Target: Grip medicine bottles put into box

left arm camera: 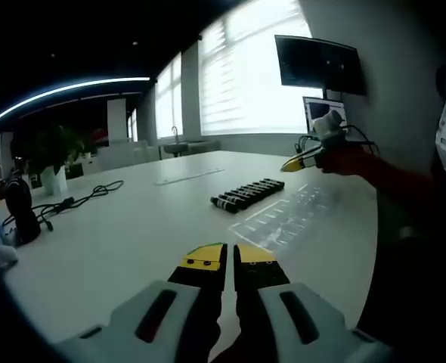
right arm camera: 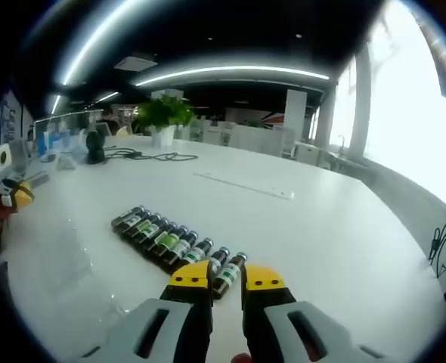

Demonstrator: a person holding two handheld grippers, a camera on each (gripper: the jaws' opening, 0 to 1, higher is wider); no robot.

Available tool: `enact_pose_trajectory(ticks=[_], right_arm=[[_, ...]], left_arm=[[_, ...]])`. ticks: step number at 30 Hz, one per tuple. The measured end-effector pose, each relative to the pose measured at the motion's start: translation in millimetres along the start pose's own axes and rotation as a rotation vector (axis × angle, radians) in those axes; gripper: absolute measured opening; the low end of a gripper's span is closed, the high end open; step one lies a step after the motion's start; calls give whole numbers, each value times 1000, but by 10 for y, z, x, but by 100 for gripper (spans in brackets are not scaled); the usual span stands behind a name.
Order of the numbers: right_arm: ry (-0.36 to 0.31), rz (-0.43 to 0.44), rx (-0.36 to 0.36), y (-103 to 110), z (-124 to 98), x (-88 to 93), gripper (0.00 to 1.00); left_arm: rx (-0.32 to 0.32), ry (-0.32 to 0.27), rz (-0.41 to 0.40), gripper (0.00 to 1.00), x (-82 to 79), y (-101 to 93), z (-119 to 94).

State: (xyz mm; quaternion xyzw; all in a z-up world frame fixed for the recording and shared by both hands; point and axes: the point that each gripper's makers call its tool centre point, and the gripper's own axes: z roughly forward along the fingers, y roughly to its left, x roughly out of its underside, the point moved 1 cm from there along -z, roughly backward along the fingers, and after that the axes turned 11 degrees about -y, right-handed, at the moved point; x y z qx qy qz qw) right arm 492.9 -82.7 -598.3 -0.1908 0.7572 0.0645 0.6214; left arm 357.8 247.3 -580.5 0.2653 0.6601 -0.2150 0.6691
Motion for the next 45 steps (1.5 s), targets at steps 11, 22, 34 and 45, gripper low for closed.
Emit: enact_pose_trajectory(ticks=[11,22,34,45], right_arm=[[83,12,-5,4,174,105,12],[128,23,24,-67,276,160,12],[178,45,34,-76,331,261,12],[209,53,37,-55,406,312,12]], left_arm=[[-4,-1,-3,0,2,21,-11],[-12,1,9,0,-5,42,-25],[4,-4,-4,0,0,18,1],[11,-9,4,0,-25,6,-10]])
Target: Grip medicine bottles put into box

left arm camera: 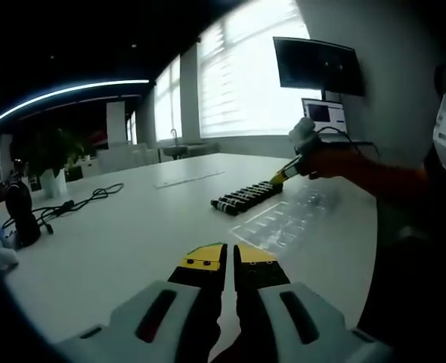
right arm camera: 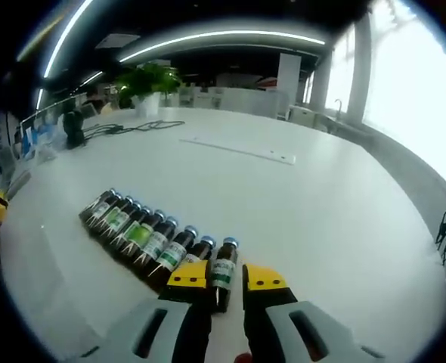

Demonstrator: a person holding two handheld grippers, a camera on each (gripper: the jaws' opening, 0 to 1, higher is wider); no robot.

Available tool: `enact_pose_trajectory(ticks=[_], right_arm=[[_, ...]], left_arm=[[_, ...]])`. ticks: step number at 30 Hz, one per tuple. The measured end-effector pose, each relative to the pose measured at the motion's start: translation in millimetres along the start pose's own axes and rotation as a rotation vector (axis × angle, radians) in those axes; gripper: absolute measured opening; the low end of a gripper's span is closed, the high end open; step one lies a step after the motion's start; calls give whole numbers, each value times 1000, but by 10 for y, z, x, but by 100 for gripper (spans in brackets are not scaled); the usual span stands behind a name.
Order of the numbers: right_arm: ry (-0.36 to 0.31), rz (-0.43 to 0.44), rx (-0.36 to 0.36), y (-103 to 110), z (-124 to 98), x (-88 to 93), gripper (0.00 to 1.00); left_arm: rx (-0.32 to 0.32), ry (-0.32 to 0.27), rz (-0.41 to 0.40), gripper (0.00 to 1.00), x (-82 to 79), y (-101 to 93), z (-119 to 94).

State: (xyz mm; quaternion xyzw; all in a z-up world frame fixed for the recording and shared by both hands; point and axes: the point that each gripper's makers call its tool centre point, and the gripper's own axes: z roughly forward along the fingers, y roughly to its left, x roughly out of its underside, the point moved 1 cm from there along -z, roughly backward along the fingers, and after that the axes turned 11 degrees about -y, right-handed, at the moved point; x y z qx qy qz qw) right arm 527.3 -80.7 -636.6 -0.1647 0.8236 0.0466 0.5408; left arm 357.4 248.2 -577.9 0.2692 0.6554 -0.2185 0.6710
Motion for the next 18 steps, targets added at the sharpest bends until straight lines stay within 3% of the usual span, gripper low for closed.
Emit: enact_pose_trajectory(ticks=[18], right_arm=[[3,8,-11,-8,40,52,8]], left_arm=[[-3,-2,-15,0,8,20,-14]])
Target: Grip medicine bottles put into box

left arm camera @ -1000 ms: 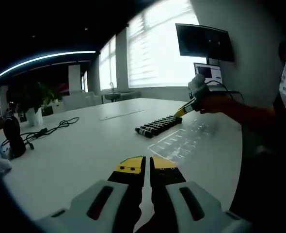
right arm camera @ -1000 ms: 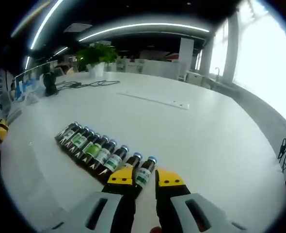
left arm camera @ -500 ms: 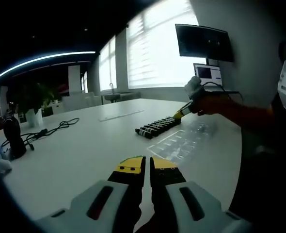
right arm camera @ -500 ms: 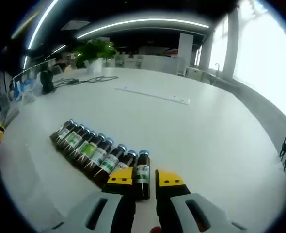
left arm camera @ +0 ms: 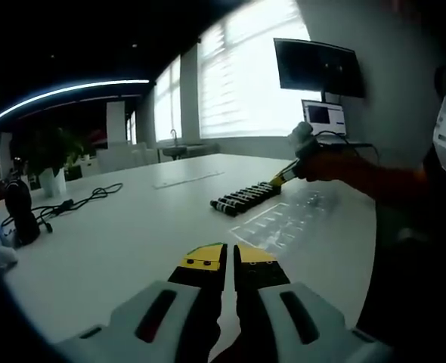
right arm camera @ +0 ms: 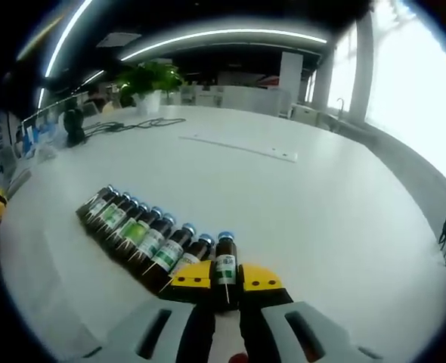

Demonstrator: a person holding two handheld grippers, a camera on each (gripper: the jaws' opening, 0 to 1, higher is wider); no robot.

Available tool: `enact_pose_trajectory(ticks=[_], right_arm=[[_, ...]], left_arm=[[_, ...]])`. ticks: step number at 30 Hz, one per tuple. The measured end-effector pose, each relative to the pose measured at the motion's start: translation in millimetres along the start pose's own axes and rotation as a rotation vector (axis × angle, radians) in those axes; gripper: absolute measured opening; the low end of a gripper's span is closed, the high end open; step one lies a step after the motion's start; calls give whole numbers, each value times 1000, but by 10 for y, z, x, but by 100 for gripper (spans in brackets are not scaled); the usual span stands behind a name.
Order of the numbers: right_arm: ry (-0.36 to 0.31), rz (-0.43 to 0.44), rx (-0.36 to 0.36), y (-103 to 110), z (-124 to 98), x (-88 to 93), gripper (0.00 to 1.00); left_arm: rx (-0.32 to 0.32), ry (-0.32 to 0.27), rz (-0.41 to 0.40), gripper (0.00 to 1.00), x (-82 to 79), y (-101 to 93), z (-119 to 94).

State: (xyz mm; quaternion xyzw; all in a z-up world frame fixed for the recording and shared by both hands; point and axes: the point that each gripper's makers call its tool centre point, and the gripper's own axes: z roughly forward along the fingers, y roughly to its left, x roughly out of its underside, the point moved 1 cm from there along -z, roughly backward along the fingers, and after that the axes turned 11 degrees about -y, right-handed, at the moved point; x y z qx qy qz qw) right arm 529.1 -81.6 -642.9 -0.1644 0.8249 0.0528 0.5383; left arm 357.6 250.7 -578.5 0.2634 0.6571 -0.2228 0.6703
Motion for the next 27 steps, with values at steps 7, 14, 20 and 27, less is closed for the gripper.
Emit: enact_pose_trajectory(ticks=[7,14,20,27], right_arm=[[-40,39,-4,-27,-40,-34,7],[-46,47,7,-68,-60,-9,7],[-63,47,16,-89,-121,-59,7],[-85,42,20,-63,-201,-124,7]], left_arm=[[-4,3,-9,0,22,9,17],[0,11,-9,0,41,-15,22],[0,4,-5,0,24,-20,30],[-2,3,-9,0,30,-19,28]])
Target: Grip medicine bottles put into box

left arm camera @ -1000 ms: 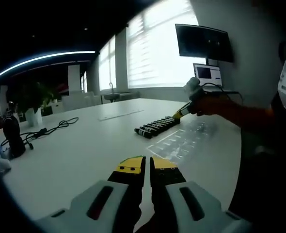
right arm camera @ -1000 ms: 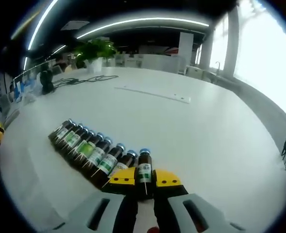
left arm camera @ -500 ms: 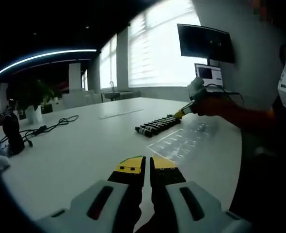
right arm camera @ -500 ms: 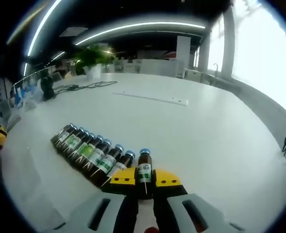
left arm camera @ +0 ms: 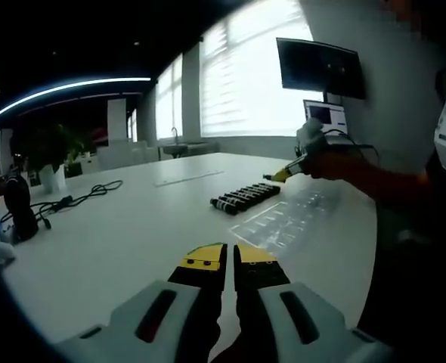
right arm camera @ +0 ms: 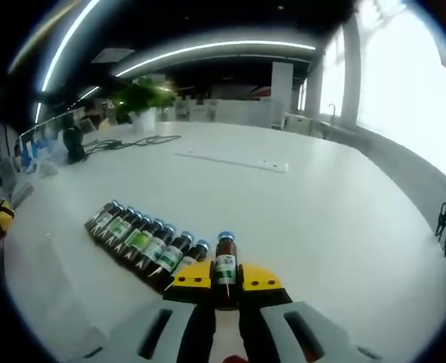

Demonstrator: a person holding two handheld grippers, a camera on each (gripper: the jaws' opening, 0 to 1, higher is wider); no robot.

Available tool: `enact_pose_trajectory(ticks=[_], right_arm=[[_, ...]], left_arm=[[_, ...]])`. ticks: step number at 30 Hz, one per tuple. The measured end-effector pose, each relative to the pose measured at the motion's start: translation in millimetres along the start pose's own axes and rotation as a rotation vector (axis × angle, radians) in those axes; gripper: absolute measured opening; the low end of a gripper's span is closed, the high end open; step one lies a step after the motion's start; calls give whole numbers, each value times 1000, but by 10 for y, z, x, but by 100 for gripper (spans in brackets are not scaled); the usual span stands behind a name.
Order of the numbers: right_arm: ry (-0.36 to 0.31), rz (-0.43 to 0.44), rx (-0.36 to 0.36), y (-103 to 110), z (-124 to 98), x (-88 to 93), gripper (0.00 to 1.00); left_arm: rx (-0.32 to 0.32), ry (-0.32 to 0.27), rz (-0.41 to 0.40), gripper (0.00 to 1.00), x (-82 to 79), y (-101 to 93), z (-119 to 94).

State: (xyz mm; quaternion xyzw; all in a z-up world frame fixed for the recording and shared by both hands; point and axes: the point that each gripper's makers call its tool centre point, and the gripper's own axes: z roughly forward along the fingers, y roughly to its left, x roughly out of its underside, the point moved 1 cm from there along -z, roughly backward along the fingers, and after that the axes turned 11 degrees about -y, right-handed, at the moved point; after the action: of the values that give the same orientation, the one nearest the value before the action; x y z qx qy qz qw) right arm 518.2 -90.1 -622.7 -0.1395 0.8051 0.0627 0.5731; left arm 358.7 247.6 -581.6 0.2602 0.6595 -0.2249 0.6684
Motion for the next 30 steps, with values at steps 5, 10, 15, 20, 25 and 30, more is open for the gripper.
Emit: enact_pose_trajectory(ticks=[5,10,15,20,25,30], right_arm=[[-27,9,-2,39,-90,-43,7],[-37,4,-2,50,-146,-59,7],[-49,5,-3,62,-227,-91,7],[-60,12,-1,85,-338,-116,7],[-94,1,1,137,-494,-190,7],[-123,-5,-2,199,-660,-241,6]], left_arm=[[6,-2,1,0,-8,-22,5],[10,-12,-10,0,-29,-26,-2],[9,-11,-11,0,-29,-25,0],[10,-11,-12,0,-19,-30,7],[35,-34,-26,0,-58,-77,18],[29,-25,-21,0,-30,-62,24]])
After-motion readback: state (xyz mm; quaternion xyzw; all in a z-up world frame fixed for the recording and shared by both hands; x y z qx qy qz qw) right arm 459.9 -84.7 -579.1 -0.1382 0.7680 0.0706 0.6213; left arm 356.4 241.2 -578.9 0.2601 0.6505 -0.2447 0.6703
